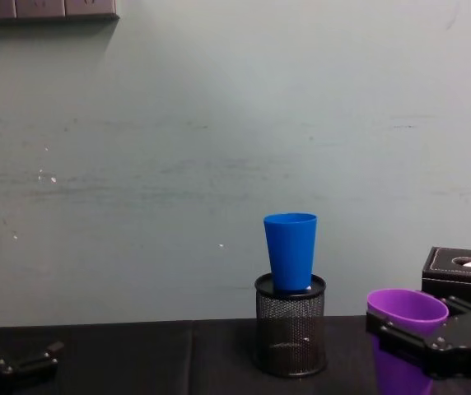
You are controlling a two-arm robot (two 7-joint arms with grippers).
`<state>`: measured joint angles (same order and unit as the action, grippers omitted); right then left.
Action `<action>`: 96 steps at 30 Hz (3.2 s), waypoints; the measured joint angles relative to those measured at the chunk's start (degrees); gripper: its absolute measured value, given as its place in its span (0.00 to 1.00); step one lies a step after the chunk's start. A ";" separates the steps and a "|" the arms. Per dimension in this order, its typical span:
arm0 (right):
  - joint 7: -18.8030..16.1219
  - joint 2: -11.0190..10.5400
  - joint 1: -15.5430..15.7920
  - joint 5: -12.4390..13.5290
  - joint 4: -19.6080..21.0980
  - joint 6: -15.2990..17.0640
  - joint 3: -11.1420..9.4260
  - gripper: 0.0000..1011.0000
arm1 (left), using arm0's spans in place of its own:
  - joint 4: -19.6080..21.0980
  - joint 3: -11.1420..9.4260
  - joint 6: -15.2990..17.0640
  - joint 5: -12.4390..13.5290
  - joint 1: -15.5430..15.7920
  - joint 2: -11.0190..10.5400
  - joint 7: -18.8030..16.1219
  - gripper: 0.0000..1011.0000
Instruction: Pick up one cup with a gripper and tap it against the other cup.
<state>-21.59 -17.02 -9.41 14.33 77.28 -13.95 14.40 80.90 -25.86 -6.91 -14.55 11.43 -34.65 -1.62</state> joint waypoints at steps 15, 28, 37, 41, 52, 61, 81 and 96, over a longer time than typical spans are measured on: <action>-1.41 1.09 -5.07 -0.78 -4.86 -0.89 0.23 0.72 | 0.00 0.00 0.00 0.00 0.00 0.00 0.00 1.00; -2.21 1.83 -10.52 -1.90 -8.24 -0.26 1.30 0.72 | 0.00 0.00 0.00 0.00 0.00 0.00 0.00 1.00; -4.43 3.03 -13.68 0.07 -12.18 -2.47 1.48 0.72 | 0.00 0.00 0.00 0.00 0.00 0.00 0.00 1.00; -5.09 3.41 -15.27 0.21 -14.03 -3.38 1.79 0.72 | 0.00 0.00 0.00 0.00 0.00 0.00 0.00 1.00; -7.61 4.53 -19.08 2.02 -19.21 -5.72 1.96 0.72 | 0.00 0.00 0.00 0.00 0.00 0.00 0.00 1.00; -9.57 5.36 -21.57 3.22 -22.79 -6.75 2.33 0.72 | 0.00 0.00 0.00 0.00 0.00 0.00 0.00 1.00; -12.50 6.63 -26.29 3.63 -29.20 -9.29 3.69 0.72 | 0.00 0.00 0.00 0.00 0.00 0.00 0.00 1.00; -14.29 7.37 -28.64 3.57 -33.12 -11.68 4.02 0.72 | 0.00 0.00 0.00 0.00 0.00 0.00 0.00 1.00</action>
<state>-35.88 -9.66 -38.05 17.90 44.16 -25.63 18.42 80.90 -25.86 -6.91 -14.55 11.43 -34.64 -1.62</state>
